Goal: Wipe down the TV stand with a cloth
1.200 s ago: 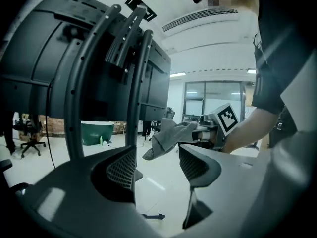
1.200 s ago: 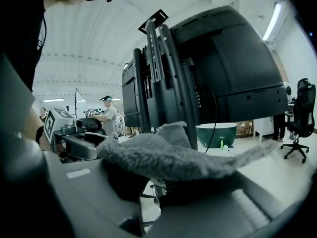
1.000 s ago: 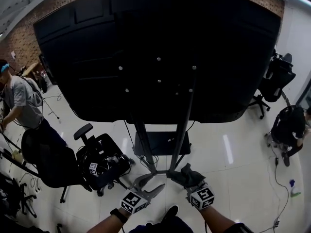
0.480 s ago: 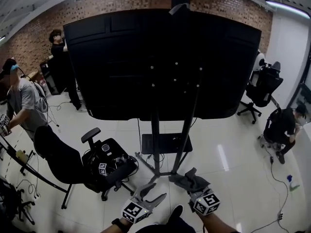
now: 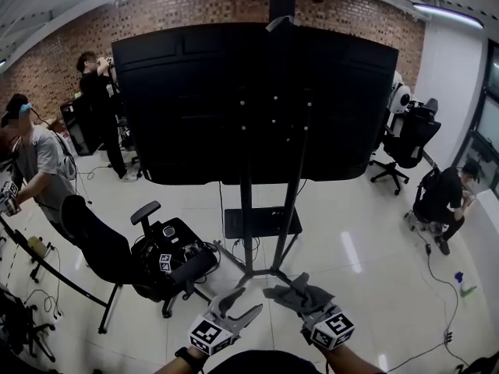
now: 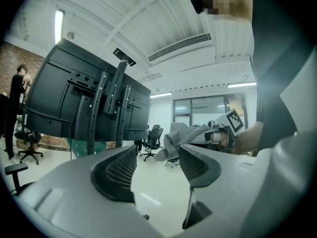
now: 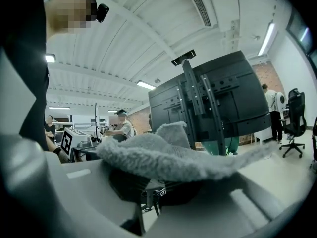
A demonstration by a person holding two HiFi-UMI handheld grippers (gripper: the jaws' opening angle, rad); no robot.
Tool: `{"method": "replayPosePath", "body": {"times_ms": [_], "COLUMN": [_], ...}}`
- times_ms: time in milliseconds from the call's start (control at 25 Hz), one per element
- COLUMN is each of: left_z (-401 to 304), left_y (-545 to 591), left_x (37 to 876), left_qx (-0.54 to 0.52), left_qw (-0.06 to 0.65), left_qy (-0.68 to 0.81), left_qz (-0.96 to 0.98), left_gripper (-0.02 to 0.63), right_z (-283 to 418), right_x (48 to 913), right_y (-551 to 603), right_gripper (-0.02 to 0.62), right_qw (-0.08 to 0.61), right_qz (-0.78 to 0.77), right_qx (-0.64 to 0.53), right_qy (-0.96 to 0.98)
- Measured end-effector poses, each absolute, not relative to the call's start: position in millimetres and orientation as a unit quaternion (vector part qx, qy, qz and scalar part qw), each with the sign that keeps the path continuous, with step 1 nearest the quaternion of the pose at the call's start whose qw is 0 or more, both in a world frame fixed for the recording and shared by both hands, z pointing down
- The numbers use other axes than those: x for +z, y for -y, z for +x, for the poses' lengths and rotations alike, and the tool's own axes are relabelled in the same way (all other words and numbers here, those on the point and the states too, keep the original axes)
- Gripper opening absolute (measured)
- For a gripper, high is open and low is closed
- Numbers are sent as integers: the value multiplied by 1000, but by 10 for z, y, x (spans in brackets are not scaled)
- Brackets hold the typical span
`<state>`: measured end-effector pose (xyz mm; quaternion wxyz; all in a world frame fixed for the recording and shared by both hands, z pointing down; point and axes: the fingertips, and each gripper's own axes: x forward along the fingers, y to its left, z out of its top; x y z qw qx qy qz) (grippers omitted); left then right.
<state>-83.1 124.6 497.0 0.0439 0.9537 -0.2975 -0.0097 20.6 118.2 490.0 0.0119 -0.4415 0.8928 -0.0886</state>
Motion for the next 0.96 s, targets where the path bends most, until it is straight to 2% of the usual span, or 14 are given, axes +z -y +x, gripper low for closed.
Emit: {"method": "replayPosePath", "body": {"times_ms": [960], "left_z": [-401], "left_y": [-1799], "left_x": [4949], "left_qx": [-18], "left_qw": [38], "left_qy": [340], "left_qz": [939], "left_gripper": [293], "right_z": [631], "right_x": [4851], "right_y": [-1762], "right_gripper": [23], "right_qw": [16], "right_qz": [-400], "right_qx": [-77], "right_qy": [-913]}}
